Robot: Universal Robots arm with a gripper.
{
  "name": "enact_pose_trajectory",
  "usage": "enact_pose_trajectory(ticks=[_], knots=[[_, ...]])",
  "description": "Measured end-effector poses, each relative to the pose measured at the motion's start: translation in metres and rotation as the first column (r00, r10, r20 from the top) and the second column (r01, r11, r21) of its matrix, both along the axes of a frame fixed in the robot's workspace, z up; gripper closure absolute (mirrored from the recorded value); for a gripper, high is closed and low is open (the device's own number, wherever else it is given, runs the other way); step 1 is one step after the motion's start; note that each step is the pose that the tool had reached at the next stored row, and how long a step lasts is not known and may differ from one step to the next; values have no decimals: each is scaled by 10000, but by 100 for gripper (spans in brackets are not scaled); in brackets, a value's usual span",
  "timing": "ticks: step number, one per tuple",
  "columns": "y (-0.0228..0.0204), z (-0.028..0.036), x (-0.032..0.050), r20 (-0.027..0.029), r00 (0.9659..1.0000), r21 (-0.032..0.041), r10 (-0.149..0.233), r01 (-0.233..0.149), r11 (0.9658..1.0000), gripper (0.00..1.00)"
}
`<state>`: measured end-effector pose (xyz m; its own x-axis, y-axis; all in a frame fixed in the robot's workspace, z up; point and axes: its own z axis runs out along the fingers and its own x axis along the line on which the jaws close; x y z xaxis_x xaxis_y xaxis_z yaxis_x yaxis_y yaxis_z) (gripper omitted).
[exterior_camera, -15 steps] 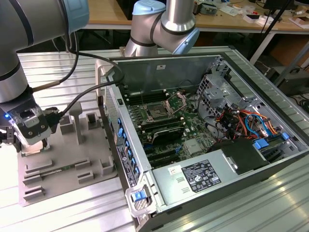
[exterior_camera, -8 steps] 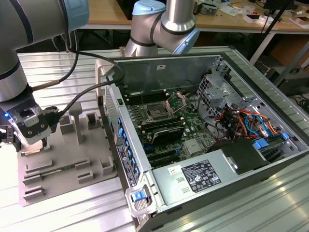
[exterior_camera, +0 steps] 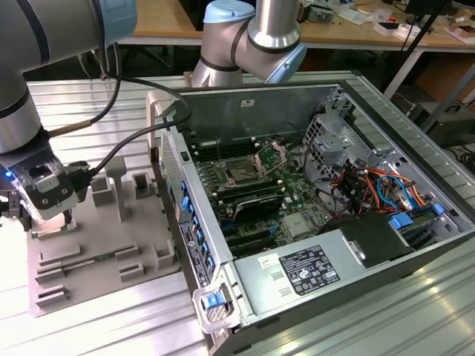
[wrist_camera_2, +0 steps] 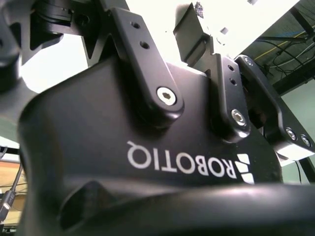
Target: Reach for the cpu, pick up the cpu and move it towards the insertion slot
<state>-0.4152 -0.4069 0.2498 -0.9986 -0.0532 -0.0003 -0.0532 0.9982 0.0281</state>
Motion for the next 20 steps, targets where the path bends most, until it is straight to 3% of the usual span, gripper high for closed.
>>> enact_pose_trajectory(ticks=[20], knots=[[0,89,0,1,10000,19,0,0,10000,45]])
